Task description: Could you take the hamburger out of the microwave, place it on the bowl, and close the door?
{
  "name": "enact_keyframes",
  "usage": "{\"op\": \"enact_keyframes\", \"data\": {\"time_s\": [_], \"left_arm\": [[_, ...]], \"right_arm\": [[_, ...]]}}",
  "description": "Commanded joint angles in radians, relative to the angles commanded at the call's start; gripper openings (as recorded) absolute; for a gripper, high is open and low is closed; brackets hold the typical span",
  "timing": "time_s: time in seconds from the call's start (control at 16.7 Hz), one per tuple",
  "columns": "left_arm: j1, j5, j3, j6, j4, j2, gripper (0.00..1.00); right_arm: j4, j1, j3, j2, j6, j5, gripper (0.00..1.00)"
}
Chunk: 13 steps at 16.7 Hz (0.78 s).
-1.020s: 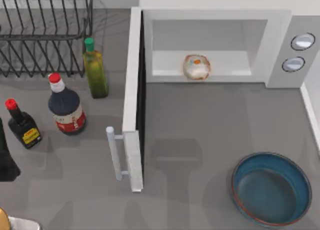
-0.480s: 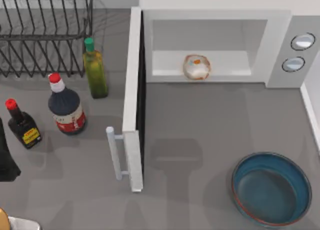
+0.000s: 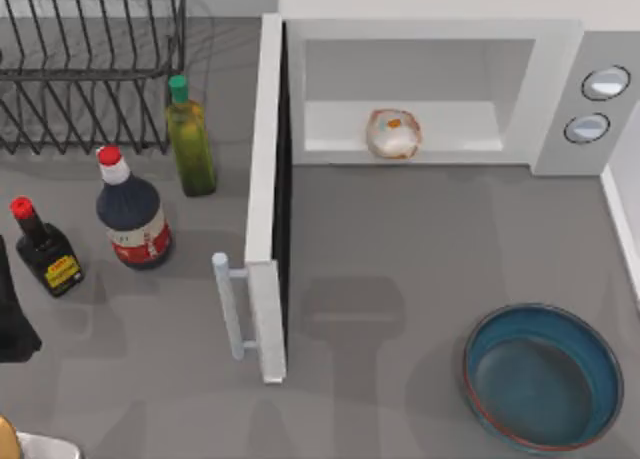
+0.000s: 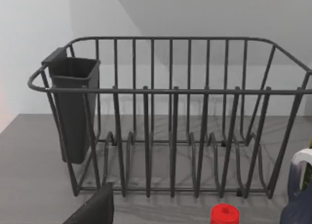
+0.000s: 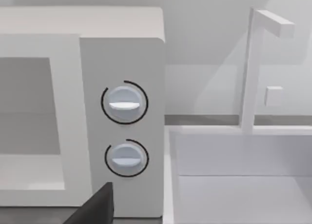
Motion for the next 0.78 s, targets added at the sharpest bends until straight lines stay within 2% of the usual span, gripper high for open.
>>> {"op": "enact_keyframes", "data": {"time_s": [0.36,0.78], "left_arm": [[0.000,0.000,0.000,0.000,0.000,0.000,1.00],[0.000,0.000,0.000,0.000,0.000,0.000,1.00]], "right_arm": [[0.032,0.023,0.045,0.093,0.010,0.023,1.00],[0.201,0.145,0.278,0.578,0.061,0.142,1.00]]}}
